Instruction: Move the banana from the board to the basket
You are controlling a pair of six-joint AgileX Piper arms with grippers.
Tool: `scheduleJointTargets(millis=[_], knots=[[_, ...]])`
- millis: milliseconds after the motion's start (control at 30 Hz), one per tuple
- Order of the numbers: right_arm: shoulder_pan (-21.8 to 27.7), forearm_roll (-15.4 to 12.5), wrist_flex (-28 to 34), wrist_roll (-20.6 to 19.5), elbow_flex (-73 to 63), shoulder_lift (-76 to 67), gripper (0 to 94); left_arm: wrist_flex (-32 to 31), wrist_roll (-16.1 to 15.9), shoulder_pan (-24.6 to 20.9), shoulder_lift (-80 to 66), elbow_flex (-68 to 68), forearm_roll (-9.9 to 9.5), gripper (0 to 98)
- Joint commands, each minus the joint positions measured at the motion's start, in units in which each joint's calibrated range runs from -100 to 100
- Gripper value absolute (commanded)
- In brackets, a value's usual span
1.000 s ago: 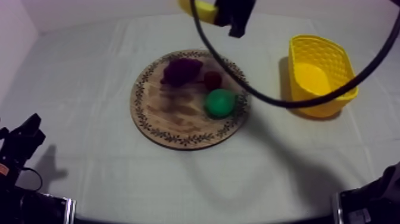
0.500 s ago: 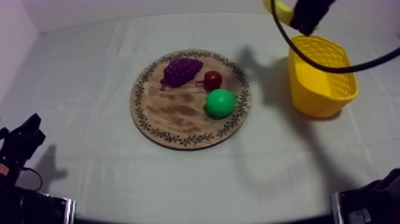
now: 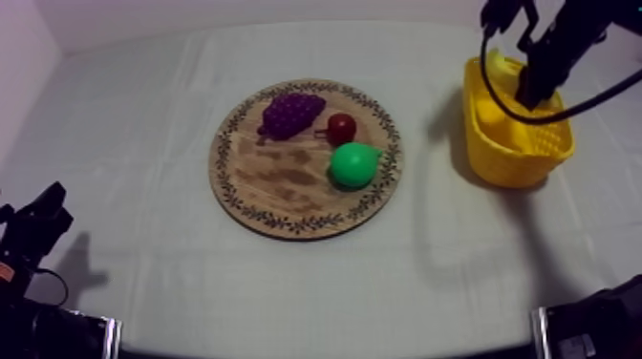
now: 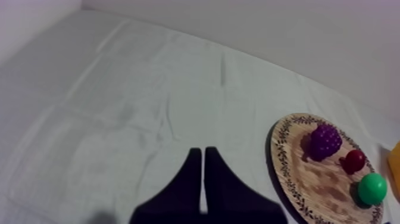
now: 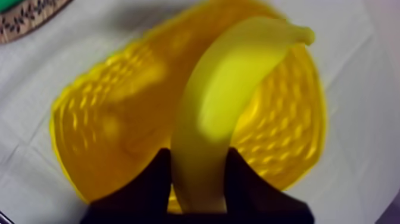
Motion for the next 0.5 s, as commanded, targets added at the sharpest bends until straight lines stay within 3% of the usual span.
scheduleJointTargets(millis=[0,467], knots=[[0.08,0.05,-0.16,-0.36,3.83,-0.06,19.0,0.0,-0.01,0.0,-0.03,0.03,-0.02,0.1],[2.83,1.1,-7.99,-2.69,6.98,3.88,23.0,0.0,0.01,0.0,-0.03,0.03,-0.02,0.1]])
